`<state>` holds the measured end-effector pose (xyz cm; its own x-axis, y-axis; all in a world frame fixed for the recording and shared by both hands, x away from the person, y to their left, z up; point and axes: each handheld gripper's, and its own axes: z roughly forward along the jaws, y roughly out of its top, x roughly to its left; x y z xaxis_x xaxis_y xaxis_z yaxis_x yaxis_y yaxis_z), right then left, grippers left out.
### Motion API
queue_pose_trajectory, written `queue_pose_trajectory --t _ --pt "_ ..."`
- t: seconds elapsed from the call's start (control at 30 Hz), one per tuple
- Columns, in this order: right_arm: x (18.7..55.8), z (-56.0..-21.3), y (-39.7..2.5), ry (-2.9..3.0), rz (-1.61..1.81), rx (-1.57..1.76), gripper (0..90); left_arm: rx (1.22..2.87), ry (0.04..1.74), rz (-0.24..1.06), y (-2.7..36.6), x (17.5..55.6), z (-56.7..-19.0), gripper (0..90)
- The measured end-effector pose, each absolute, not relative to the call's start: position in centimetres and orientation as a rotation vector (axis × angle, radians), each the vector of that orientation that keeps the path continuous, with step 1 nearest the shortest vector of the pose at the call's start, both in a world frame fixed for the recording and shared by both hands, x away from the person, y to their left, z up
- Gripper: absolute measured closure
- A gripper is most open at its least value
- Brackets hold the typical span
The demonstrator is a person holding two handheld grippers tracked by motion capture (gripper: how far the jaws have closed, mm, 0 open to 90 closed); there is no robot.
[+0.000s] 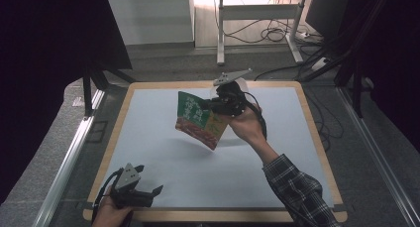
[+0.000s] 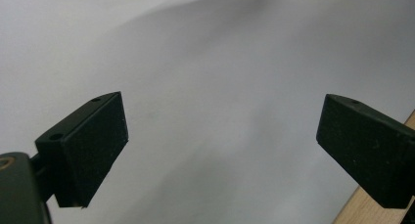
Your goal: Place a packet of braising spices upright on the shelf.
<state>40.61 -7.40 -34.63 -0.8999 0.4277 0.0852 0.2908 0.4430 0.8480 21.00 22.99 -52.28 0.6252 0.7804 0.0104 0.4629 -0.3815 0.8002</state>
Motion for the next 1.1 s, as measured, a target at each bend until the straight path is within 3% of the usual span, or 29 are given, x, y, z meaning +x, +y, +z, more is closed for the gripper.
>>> queue_pose_trajectory --t 1.1 --pt "50.1 -30.8 -5.3 2.417 1.438 0.741 89.1 2.042 0.966 0.494 23.0 21.0 -52.3 5.0"
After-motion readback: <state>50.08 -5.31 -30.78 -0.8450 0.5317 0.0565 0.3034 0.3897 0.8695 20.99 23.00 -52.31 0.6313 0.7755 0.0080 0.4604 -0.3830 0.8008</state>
